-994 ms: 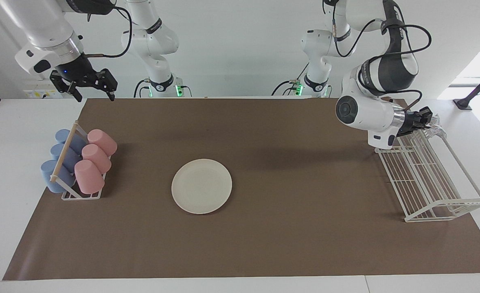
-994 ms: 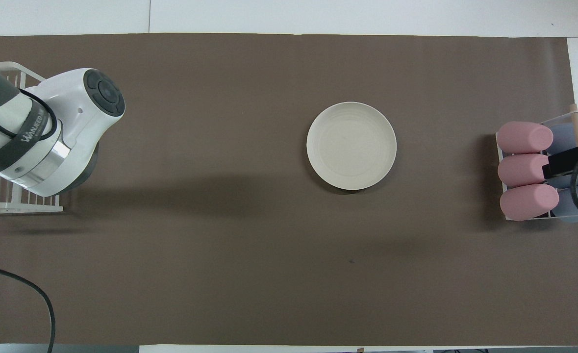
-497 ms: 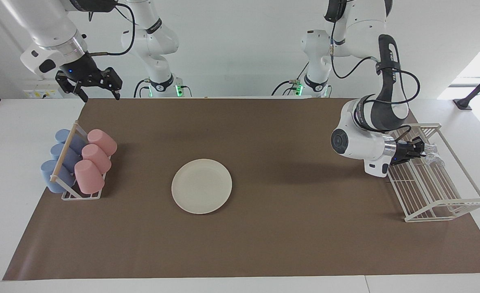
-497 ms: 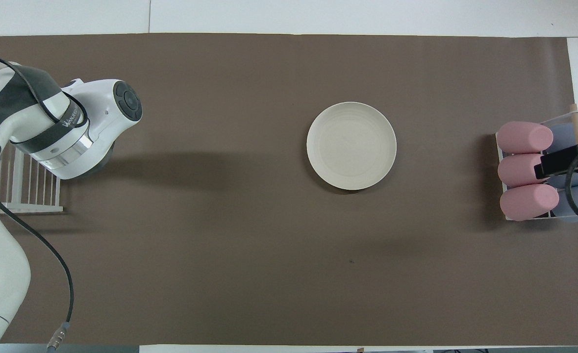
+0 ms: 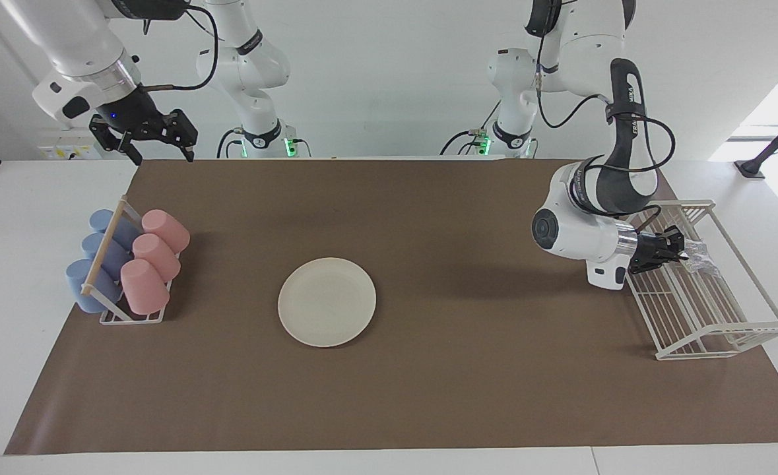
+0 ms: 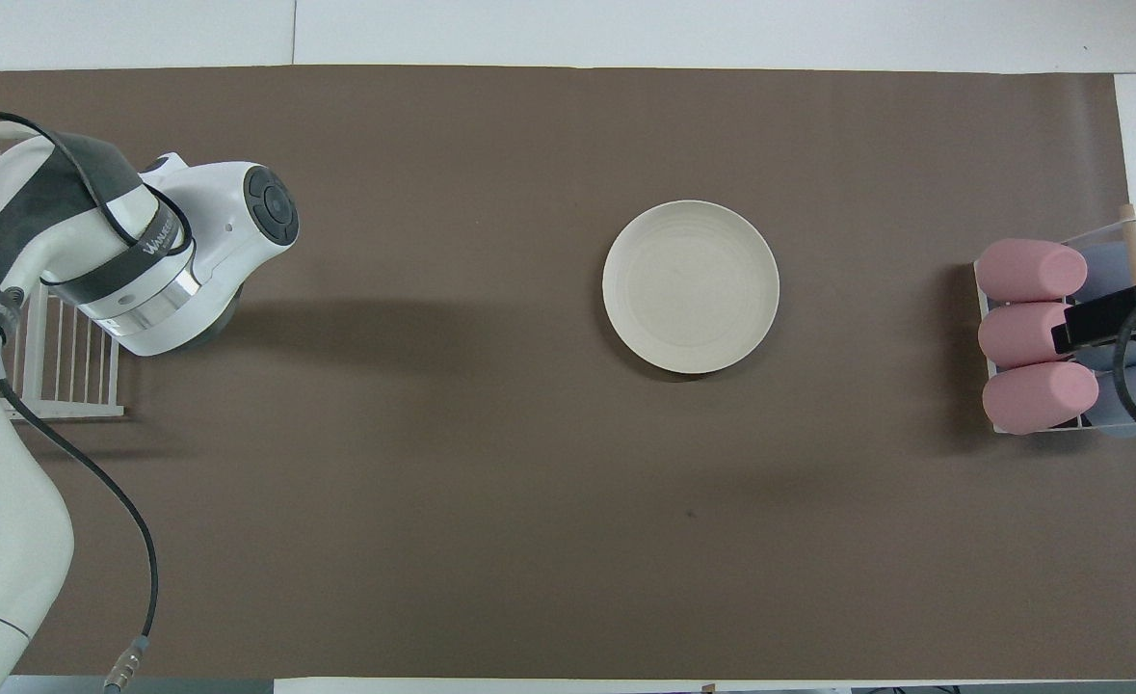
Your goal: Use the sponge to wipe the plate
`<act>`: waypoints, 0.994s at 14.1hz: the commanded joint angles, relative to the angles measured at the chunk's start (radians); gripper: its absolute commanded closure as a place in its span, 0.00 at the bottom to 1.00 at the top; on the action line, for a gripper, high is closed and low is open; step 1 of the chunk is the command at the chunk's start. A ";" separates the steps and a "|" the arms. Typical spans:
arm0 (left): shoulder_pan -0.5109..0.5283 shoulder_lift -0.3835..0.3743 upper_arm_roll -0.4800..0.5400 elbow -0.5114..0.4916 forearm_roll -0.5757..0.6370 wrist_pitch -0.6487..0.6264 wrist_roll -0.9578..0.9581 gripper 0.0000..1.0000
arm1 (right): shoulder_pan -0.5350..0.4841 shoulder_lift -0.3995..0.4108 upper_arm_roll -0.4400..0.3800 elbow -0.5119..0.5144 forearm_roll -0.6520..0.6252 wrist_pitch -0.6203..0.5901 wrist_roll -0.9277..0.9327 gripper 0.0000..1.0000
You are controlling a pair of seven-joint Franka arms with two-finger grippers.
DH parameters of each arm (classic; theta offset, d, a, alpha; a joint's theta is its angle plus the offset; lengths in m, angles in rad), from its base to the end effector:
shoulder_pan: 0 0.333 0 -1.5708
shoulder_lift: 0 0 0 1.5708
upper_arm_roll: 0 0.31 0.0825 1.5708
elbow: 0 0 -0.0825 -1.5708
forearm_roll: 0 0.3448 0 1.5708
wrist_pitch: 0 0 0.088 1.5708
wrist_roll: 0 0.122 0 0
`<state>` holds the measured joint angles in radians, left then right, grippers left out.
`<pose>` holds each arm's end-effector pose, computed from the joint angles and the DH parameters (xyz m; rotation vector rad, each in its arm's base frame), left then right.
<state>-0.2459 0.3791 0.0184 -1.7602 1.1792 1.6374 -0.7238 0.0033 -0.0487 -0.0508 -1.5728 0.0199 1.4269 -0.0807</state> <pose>0.5924 -0.0284 0.3862 -1.9302 -0.0686 -0.1399 0.4832 -0.0210 0.6152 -3.1091 -0.0548 0.1488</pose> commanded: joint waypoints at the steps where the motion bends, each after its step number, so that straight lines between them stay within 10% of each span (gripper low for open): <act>1: -0.007 -0.011 0.008 -0.019 -0.007 0.027 -0.026 0.28 | -0.008 -0.014 0.005 -0.013 0.005 -0.010 0.006 0.00; 2: -0.006 -0.011 0.008 -0.018 -0.009 0.028 -0.035 0.00 | -0.006 -0.014 0.005 -0.013 0.005 -0.010 0.006 0.00; 14: 0.014 -0.101 0.009 0.021 -0.264 0.079 0.015 0.00 | -0.008 -0.016 0.005 -0.013 0.005 -0.010 0.006 0.00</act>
<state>-0.2433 0.3527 0.0215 -1.7336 1.0086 1.6796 -0.7504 0.0033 -0.0488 -0.0506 -1.5728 0.0199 1.4268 -0.0807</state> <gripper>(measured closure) 0.000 0.000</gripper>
